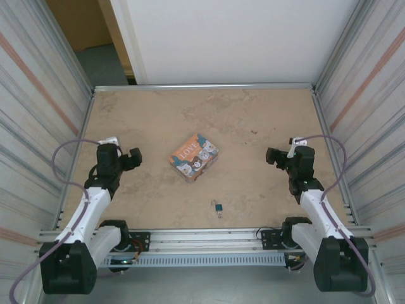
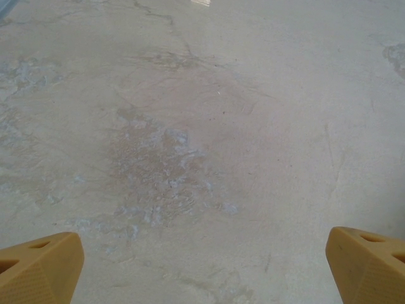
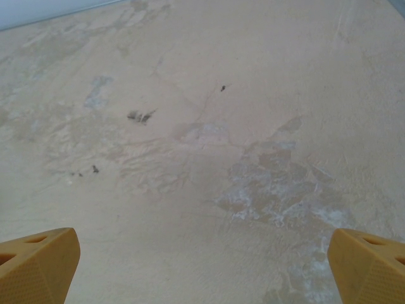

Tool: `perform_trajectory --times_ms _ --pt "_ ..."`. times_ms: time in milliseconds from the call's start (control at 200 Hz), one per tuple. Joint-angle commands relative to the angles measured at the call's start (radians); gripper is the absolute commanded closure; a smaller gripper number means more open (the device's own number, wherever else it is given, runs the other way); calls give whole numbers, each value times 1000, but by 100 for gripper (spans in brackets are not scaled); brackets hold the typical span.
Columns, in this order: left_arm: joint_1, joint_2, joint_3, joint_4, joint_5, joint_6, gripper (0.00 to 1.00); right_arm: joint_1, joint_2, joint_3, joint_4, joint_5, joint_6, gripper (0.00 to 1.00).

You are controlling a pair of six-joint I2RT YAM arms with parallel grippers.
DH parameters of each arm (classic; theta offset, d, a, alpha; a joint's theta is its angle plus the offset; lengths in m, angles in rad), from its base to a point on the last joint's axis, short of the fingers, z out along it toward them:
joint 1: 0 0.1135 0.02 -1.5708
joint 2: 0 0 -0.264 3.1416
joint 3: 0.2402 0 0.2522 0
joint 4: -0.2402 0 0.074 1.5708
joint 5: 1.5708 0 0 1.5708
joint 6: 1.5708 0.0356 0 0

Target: Unlock the padlock with the key

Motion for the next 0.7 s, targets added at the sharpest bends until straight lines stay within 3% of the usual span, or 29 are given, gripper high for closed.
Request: perform_trajectory --times_ms 0,281,696 --pt "7 24 -14 110 -23 66 1 -7 55 -43 209 38 -31 1" --pt "7 104 -81 311 -32 118 1 -6 244 -85 487 -30 -70 1" --pt "8 197 -156 571 24 180 1 -17 374 -101 720 -47 -145 1"
